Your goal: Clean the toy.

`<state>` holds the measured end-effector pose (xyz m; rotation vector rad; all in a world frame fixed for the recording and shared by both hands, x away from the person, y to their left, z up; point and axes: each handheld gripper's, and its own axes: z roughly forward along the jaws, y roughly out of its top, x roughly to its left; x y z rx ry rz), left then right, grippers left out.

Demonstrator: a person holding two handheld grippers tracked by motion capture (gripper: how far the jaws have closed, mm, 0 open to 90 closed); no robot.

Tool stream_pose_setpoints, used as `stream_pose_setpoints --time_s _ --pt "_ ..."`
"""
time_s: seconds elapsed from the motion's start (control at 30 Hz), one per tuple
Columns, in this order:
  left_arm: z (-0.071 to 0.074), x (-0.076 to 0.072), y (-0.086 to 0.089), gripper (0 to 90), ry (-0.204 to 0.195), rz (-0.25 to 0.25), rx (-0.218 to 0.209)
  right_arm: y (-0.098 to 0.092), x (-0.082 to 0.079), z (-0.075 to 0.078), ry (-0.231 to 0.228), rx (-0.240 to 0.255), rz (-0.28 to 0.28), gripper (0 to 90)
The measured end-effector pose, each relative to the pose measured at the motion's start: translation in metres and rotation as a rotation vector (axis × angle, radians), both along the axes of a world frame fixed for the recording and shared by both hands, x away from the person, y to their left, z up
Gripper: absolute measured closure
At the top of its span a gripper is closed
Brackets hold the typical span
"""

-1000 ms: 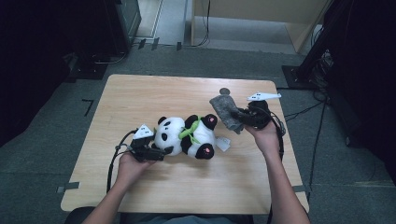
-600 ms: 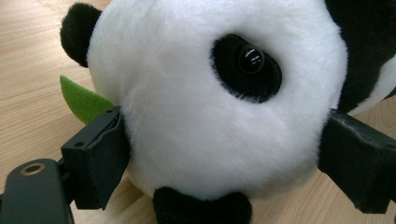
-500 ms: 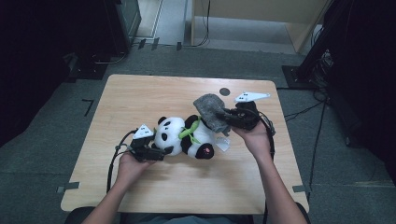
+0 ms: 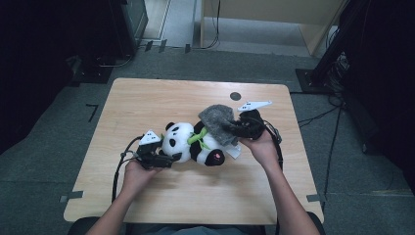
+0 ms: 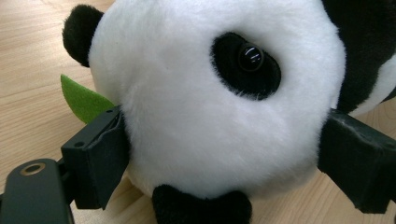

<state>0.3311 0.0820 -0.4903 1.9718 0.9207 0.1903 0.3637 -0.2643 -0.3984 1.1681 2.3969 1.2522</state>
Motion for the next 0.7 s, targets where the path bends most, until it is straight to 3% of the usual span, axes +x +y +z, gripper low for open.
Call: stream_pose_setpoints --time_s 0.7 --pt "0.0 0.0 0.0 10.0 -0.003 -0.007 0.011 -0.045 0.007 -0.015 0.046 0.007 -0.118 76.0"
